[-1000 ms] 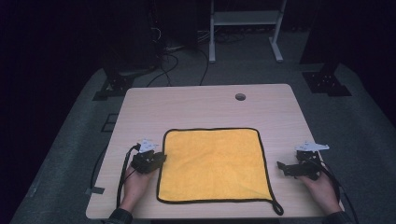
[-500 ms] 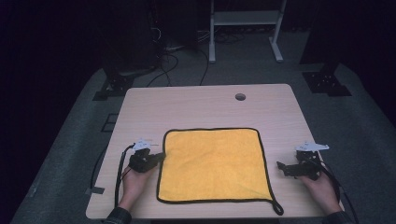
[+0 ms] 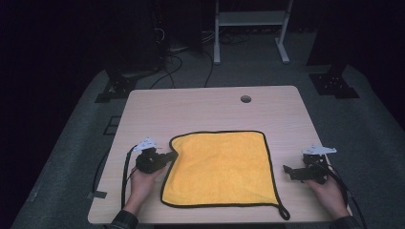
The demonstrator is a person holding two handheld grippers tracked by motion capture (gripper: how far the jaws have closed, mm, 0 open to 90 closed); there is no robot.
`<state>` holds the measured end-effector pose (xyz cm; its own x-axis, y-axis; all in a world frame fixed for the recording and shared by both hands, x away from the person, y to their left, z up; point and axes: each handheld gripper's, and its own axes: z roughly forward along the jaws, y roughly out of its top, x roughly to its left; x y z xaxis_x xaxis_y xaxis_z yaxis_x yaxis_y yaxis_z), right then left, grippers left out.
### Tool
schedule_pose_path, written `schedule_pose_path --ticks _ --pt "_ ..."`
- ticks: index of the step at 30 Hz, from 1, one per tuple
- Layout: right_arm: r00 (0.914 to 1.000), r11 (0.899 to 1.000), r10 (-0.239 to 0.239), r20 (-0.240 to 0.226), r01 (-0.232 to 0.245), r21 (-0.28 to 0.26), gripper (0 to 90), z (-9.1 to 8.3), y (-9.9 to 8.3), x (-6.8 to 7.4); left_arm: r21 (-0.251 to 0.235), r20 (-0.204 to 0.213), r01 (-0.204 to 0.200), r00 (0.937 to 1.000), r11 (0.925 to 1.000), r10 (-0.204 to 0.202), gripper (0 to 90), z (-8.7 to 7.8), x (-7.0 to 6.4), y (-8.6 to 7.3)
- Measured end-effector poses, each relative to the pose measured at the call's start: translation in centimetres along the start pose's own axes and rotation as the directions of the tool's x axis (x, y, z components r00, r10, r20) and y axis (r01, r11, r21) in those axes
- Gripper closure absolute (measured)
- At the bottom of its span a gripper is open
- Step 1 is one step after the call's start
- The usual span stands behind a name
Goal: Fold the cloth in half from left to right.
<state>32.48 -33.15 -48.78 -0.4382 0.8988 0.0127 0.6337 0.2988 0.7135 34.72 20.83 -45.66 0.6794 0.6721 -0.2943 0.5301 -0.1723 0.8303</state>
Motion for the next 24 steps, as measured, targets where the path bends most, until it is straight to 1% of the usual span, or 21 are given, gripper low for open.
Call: schedule_pose_path --ticks 1,5,11,13,20,24 --pt "1.0 1.0 0.0 0.0 0.0 0.0 1.1 0.0 0.0 0.0 0.006 0.003 -0.008 1.0 1.0 0.008 87.5 0.2 -0.2 0.1" --pt "1.0 1.0 -0.001 -0.001 0.001 0.0 1.1 0.0 0.0 0.0 -0.002 0.027 -0.02 0.9994 0.9998 0.02 87.5 0.7 -0.8 0.6" --pt "1.0 1.0 -0.001 -0.002 0.001 0.0 1.1 0.0 0.0 0.0 -0.013 0.068 -0.025 0.9973 0.9996 0.026 87.5 1.8 -1.6 1.3" --pt "1.0 1.0 -0.002 -0.002 0.002 0.0 1.1 0.0 0.0 0.0 -0.007 0.077 -0.033 0.9965 0.9994 0.034 87.5 2.2 -1.9 1.6" --pt "1.0 1.0 -0.004 -0.005 0.004 0.001 1.1 0.0 0.0 0.0 -0.015 0.117 -0.048 0.9919 0.9987 0.05 87.5 3.6 -3.0 2.5" --pt "1.0 1.0 -0.004 -0.004 0.004 0.001 1.1 0.0 0.0 0.0 -0.02 0.145 -0.055 0.9877 0.9983 0.057 87.6 4.4 -3.7 3.0"
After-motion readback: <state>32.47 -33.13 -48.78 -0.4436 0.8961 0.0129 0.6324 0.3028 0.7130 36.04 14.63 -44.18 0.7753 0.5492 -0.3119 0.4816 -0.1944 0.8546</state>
